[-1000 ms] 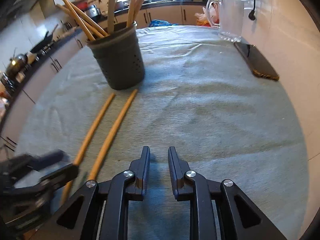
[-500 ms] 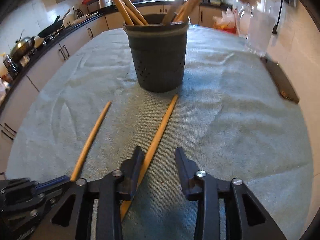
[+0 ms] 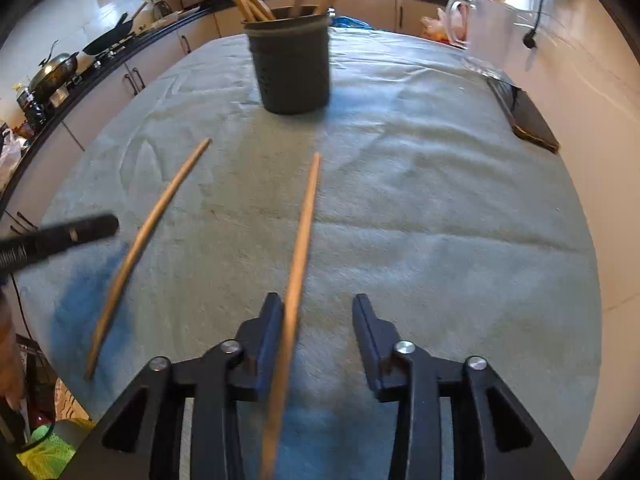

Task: Organize utensils
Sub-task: 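Lift the left tool's chopstick upright while the right tool lifts its own, then carry the left tool's chopstick over the holder while the right tool follows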

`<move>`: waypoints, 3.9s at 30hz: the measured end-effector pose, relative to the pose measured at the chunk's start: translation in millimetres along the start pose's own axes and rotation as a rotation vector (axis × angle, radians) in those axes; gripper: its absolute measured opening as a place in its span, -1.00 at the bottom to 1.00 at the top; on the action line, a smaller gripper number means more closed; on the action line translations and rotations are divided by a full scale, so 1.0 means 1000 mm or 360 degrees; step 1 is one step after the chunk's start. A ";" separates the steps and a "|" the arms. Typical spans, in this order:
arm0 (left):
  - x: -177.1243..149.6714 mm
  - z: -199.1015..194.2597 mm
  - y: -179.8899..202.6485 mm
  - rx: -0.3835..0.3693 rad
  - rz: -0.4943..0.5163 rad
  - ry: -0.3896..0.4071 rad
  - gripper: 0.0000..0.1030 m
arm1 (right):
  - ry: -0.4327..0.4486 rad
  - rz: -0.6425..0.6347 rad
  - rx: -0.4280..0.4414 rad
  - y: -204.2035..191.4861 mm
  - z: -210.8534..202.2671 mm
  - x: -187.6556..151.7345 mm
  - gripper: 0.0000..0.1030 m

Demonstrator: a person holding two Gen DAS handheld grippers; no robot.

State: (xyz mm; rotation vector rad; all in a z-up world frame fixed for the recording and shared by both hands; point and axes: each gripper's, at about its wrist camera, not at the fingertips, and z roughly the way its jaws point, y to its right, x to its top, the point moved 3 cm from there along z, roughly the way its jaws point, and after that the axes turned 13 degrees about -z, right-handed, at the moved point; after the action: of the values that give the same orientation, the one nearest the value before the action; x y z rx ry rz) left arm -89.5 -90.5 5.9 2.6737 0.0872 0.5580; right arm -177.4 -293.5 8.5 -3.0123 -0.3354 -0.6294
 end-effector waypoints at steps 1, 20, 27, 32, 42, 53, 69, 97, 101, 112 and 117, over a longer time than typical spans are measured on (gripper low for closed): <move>0.005 0.001 0.000 0.0010 0.0008 -0.0002 -0.53 | -0.0003 0.0000 -0.0019 0.002 0.001 0.002 -0.22; 0.069 0.070 0.023 0.0089 0.0159 -0.0132 -0.46 | 0.0022 -0.0074 -0.0117 0.004 0.046 0.074 -0.44; 0.068 0.070 0.021 0.0006 0.0148 -0.0115 -0.91 | 0.0063 -0.0130 -0.0074 -0.008 0.044 0.075 -0.88; 0.066 0.030 0.027 -0.0072 0.0163 0.0012 -0.91 | 0.0247 -0.0116 -0.0025 -0.015 0.014 0.074 -0.88; 0.053 -0.067 0.052 -0.0186 0.0229 0.0340 -0.91 | 0.0624 -0.0016 -0.0060 -0.009 -0.075 0.072 -0.88; 0.021 -0.114 0.077 -0.0122 0.0390 0.0559 -0.91 | 0.0798 0.0052 -0.0094 -0.008 -0.132 0.051 -0.87; -0.007 -0.124 0.079 -0.0063 0.0422 0.0547 -0.91 | 0.0896 0.0010 -0.0141 -0.019 -0.172 0.031 -0.87; -0.010 -0.163 0.089 -0.0128 0.0496 0.0692 -0.91 | 0.0945 -0.0059 -0.0166 -0.029 -0.190 0.044 -0.87; -0.007 -0.164 0.089 -0.0129 0.0498 0.0695 -0.91 | 0.0945 -0.0065 -0.0164 -0.030 -0.190 0.046 -0.87; 0.011 -0.171 0.086 -0.0116 0.0505 0.0725 -0.91 | 0.0944 -0.0074 -0.0138 -0.033 -0.188 0.066 -0.87; 0.016 -0.174 0.082 -0.0110 0.0508 0.0734 -0.91 | 0.0943 -0.0090 -0.0132 -0.035 -0.187 0.074 -0.87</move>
State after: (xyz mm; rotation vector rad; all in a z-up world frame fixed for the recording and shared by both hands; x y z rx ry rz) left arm -145.2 -97.6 190.4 2.4534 -0.2293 1.2462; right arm -191.6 -260.7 209.3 -2.7121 -0.3607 -1.5101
